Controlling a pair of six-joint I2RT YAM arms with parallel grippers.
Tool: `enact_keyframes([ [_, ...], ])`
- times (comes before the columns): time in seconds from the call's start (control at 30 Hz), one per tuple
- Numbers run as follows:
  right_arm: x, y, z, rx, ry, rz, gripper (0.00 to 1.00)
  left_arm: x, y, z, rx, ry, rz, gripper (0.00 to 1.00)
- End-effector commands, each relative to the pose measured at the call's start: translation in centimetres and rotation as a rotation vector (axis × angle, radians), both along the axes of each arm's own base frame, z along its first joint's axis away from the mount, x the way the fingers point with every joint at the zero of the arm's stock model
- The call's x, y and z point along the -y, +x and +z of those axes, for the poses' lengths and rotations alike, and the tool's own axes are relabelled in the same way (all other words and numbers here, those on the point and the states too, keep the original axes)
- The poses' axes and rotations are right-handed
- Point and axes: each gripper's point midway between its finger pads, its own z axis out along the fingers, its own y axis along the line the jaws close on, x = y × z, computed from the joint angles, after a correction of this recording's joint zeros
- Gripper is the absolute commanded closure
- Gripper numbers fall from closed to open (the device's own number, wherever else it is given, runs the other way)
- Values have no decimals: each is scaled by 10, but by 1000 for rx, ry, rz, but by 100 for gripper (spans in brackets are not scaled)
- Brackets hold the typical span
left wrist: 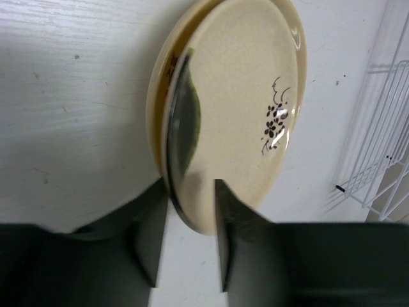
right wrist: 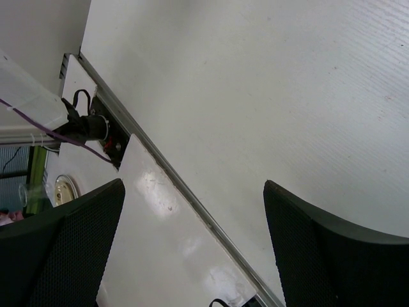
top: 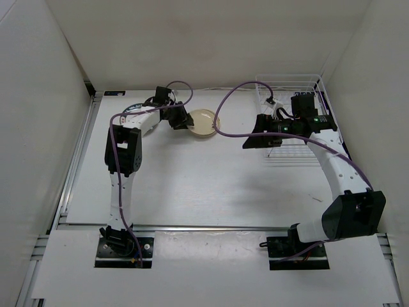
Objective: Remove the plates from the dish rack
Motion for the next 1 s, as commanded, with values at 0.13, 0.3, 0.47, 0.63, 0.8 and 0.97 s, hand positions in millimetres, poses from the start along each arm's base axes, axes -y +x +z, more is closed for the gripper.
enact_keyframes([
  [0.13,-1,2,11,59,20,4,8,7,0,33,87,-9,-42,40],
  [0.3,-2,1,12,58,27,10,8,1,4,50,146,21,-42,34],
  [0.47,-2,-1,15,59,31,5,8,-7,-1,46,153,70,-44,34],
  [0.63,4,7,16,96,-13,-34,8,-15,-10,95,264,104,-69,29],
  [0.8,42,40,4,149,-219,-254,0,-49,-15,172,463,250,-3,0],
  [0.97,107,61,5,164,-326,-512,0,-123,-49,243,627,511,223,0],
])
